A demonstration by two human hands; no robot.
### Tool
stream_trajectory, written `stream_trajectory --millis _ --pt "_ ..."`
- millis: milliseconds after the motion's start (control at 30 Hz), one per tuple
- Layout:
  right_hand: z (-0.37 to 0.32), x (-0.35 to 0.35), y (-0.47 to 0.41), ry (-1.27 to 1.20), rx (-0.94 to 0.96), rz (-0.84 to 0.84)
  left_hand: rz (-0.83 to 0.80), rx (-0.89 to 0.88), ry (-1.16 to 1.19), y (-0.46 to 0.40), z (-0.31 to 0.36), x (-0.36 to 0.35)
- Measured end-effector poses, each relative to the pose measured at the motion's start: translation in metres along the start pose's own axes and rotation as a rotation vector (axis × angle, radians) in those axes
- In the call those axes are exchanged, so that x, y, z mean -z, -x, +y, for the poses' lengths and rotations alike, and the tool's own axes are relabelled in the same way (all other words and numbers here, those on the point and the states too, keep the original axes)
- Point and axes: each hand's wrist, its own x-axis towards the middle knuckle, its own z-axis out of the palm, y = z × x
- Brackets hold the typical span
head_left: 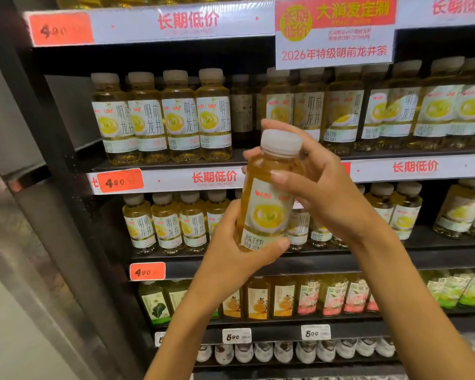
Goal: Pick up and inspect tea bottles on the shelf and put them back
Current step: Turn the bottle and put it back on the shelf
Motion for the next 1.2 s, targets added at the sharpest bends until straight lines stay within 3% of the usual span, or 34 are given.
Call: stream_trajectory --millis 300,467,700,833,1067,1200 --pt "-0.003 0.0 0.008 0.05 0.17 -0.104 0.205 -0.172 -0.179 -0.019 -0.005 0.001" --pt "-0.006 0.002 0.005 0.038 0.179 -0.132 0.18 -0.231 -0.195 -0.016 -0.008 0.001" --pt "0.016 0.0 -0.01 -0.16 -0.022 0.205 0.209 -0.155 -0.054 -0.02 -0.013 -0.004" --pt "0.022 0.009 -0.022 -0.004 -0.13 0.146 0.241 -0.138 -0.077 -0.039 -0.012 -0.002" --pt "0.02 0.013 -0.055 0.052 0.005 0.299 0.346 -0.175 -0.141 -0.076 -0.007 0.003" --pt "0.016 0.011 -0.072 0.098 0.057 0.294 0.376 -0.192 -0.235 -0.096 -0.003 0.006"
